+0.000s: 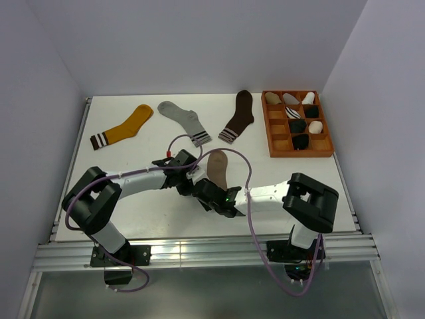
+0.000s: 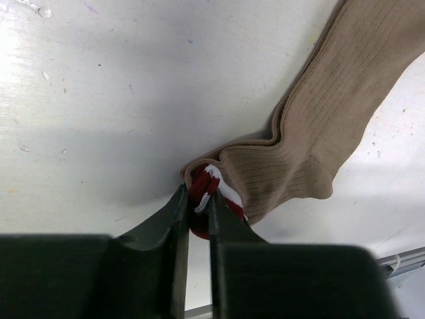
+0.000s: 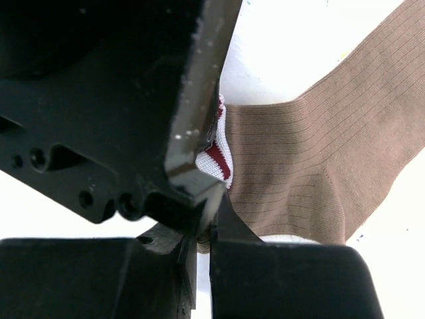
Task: Roll the socks
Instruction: Roll the sock at the center of the board.
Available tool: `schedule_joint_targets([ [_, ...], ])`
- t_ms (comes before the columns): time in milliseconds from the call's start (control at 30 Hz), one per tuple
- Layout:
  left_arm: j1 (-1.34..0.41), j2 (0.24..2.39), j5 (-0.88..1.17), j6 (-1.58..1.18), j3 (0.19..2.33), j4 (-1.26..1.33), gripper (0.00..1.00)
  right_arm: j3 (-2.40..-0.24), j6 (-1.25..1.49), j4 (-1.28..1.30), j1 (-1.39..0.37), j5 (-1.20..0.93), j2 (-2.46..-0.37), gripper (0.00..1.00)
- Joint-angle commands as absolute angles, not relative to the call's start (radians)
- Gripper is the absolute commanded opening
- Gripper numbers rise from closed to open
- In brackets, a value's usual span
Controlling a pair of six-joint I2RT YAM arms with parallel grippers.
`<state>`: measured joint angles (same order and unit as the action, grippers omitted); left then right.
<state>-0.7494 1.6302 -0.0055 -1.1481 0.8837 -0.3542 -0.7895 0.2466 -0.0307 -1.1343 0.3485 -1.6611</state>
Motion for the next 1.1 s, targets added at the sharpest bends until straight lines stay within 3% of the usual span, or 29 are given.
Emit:
schedule_joint_targets([
  [0,-0.767,1.595,-0.037,-1.172,0.842,-0.367,0.20,-0.795,0.284,0.084,-1.124,0.353,-1.658,0.00],
  [200,-0.727,1.542,-0.009,-1.178,0.824,-0.305,0.42,-0.739,0.293,0.057,-1.118,0.331,-1.625,0.00],
  [300,-0.712,1.543,0.012,-1.140,0.856,-0.293,0.47,-0.721,0.293,0.038,-1.118,0.325,-1.612,0.00],
  [700,-0.631,1.629,0.195,-1.042,0.879,-0.154,0.47,-0.647,0.295,-0.052,-1.104,0.316,-1.557,0.00],
  [1067,-0.624,1.855,0.279,-0.988,1.083,-0.200,0.44,-0.608,0.299,-0.090,-1.089,0.308,-1.526,0.00],
])
